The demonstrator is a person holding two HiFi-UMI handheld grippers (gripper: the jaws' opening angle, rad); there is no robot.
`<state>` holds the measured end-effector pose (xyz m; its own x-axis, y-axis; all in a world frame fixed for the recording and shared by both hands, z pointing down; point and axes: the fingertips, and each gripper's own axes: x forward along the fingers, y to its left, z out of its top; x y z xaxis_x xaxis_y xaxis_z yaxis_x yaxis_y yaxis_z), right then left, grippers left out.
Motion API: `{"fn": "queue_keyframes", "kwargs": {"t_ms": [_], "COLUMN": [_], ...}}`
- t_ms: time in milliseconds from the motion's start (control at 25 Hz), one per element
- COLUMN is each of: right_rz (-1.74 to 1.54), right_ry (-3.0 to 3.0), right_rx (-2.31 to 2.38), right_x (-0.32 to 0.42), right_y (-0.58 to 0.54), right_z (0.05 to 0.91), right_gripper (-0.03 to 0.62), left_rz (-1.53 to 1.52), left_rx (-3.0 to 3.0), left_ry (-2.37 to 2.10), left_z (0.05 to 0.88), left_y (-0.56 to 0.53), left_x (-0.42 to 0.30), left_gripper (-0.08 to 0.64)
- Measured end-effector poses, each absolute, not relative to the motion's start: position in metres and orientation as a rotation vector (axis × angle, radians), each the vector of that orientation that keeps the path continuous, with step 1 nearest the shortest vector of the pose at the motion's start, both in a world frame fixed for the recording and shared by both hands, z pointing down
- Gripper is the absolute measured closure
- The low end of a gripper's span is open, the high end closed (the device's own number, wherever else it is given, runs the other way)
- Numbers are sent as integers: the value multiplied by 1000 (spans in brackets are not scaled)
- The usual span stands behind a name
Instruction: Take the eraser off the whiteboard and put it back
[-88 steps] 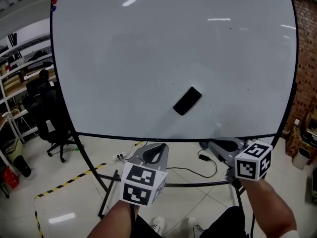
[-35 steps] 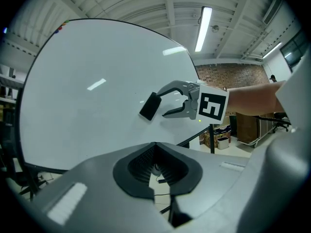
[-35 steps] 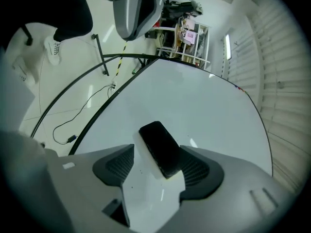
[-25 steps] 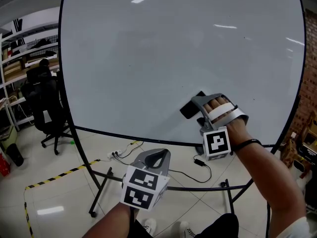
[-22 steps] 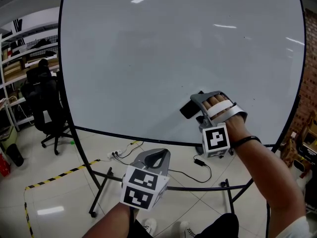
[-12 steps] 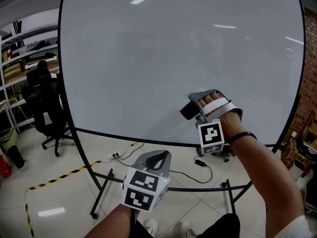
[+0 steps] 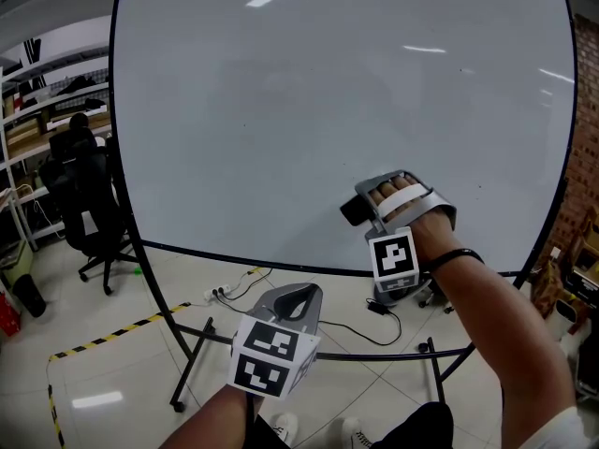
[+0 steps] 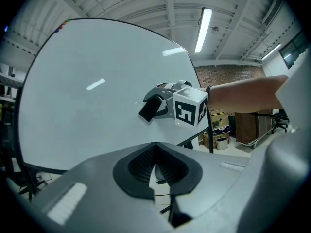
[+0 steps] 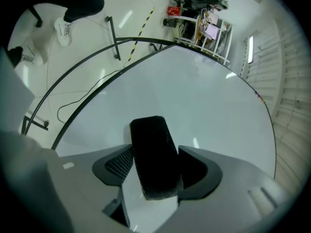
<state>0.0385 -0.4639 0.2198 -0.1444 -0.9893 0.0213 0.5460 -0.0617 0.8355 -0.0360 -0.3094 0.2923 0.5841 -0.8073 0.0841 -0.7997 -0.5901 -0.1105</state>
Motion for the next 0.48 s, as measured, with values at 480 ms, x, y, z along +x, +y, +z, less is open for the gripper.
{"fn": "queue_keyframes", "kwargs": {"t_ms": [480], "right_rz": [-1544], "right_ry": [-891], "right_rx": [746], "right_x": [47], "right_y": [-454], "right_z": [221], "right_gripper": [350], "left_rz": [-184], "left_rx": [-2744], "left_ry": [1395], "left_z": [290], "left_y": [-309], "left_x": [-33], "left_gripper": [543]}}
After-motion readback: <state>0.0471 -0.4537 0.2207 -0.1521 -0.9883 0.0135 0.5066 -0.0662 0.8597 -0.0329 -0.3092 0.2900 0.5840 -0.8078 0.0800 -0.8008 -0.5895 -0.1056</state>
